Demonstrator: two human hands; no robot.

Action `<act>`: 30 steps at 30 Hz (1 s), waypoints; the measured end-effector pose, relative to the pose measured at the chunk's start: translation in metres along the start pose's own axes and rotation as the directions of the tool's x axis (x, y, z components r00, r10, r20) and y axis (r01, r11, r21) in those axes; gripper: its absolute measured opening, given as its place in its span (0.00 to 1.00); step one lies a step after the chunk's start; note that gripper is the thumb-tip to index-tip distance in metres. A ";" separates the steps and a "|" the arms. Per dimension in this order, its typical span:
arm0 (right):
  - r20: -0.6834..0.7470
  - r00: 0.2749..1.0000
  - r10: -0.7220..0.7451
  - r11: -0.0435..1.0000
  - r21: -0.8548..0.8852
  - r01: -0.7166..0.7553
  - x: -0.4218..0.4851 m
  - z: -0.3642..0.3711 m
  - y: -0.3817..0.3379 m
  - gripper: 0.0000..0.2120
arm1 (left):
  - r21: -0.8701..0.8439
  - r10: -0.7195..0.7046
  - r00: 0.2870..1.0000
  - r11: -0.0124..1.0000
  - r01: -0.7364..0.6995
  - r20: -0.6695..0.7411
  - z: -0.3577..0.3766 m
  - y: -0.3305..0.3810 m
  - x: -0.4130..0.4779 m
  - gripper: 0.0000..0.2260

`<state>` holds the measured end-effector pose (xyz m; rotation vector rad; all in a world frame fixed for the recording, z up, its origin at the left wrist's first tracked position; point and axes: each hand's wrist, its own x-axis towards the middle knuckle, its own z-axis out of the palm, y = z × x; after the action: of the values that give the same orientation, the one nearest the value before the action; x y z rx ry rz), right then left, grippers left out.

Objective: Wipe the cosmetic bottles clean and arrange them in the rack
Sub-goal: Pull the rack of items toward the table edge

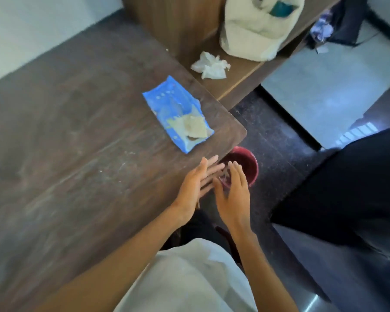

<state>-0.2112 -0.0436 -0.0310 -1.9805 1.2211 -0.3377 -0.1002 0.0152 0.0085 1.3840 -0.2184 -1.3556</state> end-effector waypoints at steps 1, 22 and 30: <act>0.028 0.997 -0.074 0.997 -0.037 0.075 -0.003 0.001 -0.015 0.29 | 0.024 0.052 0.998 0.998 -0.051 -0.035 -0.010 0.008 -0.013 0.21; 0.801 0.223 -0.556 0.331 -0.033 0.943 0.000 0.172 -0.228 0.37 | 0.500 0.384 0.343 0.780 0.377 -0.857 -0.237 -0.050 -0.219 0.23; 0.773 0.312 -0.552 0.498 0.005 0.867 -0.022 0.278 -0.335 0.30 | 0.386 0.394 -0.005 0.904 0.182 -0.919 -0.396 -0.048 -0.298 0.14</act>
<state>0.1532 0.1875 0.0299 -2.5980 -0.2523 0.3046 0.0875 0.4756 0.0266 2.3339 0.4342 0.2263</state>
